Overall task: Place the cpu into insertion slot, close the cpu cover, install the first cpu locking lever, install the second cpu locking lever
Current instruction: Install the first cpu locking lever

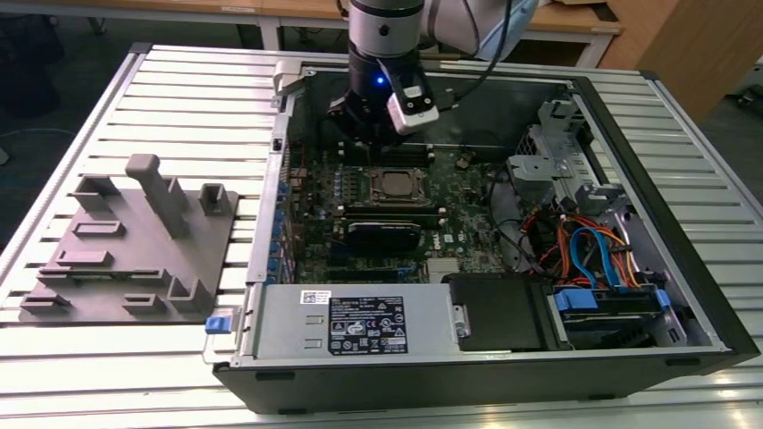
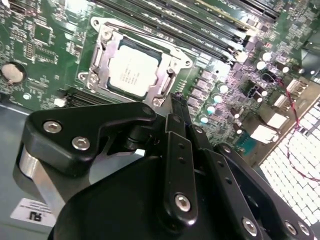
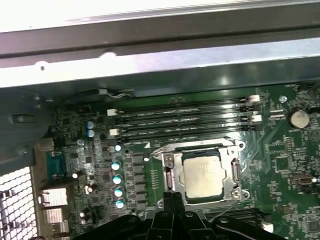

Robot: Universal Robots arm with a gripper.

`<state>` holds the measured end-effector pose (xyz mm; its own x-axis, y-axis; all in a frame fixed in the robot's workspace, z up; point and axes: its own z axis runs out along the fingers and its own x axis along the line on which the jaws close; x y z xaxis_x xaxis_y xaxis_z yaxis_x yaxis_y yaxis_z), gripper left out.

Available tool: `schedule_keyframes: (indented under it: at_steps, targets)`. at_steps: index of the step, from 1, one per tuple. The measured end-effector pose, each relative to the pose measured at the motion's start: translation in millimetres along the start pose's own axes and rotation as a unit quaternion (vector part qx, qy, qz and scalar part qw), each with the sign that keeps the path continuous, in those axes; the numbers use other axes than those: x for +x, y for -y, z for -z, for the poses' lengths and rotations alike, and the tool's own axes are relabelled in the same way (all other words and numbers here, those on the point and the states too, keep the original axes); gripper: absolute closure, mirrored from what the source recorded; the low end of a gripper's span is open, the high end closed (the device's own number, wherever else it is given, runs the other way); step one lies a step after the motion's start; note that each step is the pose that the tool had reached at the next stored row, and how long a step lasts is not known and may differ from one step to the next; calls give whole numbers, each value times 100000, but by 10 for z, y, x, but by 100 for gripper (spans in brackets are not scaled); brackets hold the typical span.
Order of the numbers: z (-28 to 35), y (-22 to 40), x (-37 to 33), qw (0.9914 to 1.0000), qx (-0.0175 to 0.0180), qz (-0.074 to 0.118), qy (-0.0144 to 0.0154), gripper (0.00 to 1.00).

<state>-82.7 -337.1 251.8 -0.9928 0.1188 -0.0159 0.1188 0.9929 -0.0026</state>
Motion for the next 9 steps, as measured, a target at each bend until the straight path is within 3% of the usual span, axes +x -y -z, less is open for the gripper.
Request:
schedule_keyframes:
  at_steps: [5, 9]
  targets:
    - [-3, 2, 19, 99982, -31, 1889, 6, 90]
    - [-4, 4, 97, 99980, -50, 1970, 170, 90]
